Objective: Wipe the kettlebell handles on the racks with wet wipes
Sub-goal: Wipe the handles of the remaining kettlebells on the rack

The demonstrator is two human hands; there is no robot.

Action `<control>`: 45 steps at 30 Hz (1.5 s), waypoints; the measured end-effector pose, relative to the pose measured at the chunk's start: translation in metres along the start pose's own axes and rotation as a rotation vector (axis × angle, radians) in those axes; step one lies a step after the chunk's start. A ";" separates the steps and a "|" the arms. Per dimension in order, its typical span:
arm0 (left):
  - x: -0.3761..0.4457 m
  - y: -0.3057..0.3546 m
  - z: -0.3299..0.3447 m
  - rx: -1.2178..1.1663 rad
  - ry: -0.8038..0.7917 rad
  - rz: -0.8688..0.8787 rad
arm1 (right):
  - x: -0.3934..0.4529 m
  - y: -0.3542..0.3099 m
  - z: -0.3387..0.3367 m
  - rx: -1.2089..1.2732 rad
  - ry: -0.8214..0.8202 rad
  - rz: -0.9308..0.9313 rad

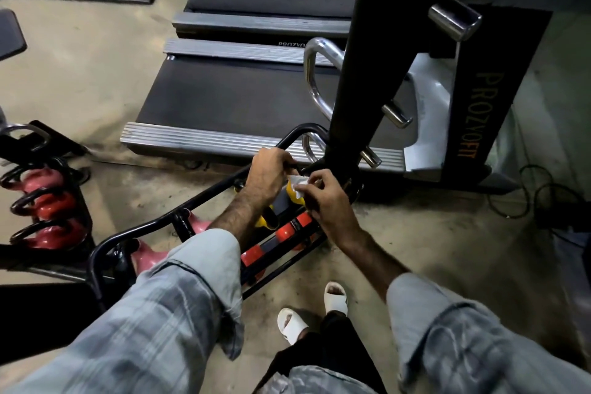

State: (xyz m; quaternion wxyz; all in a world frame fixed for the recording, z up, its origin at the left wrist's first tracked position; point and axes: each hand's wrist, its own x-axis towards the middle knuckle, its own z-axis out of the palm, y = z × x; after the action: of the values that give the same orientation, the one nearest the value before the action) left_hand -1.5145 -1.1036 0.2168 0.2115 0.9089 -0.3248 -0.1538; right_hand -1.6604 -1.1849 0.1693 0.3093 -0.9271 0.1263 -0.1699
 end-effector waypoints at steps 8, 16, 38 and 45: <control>-0.002 0.002 -0.001 -0.068 0.036 -0.037 | -0.031 0.025 -0.004 -0.182 -0.136 -0.202; -0.003 0.003 -0.002 -0.066 0.039 -0.024 | -0.032 0.032 0.002 -0.200 -0.083 -0.170; -0.011 0.000 0.013 -0.279 0.101 -0.147 | 0.072 0.049 0.001 0.656 -0.784 0.831; -0.006 0.003 0.014 -0.263 0.088 -0.257 | 0.069 0.056 -0.013 0.785 -0.649 0.764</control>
State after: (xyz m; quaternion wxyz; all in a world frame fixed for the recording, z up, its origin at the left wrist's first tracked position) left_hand -1.5262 -1.1060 0.2066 0.3211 0.9132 -0.1738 -0.1808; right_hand -1.6102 -1.2587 0.1604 0.6873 -0.6386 0.2766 0.2082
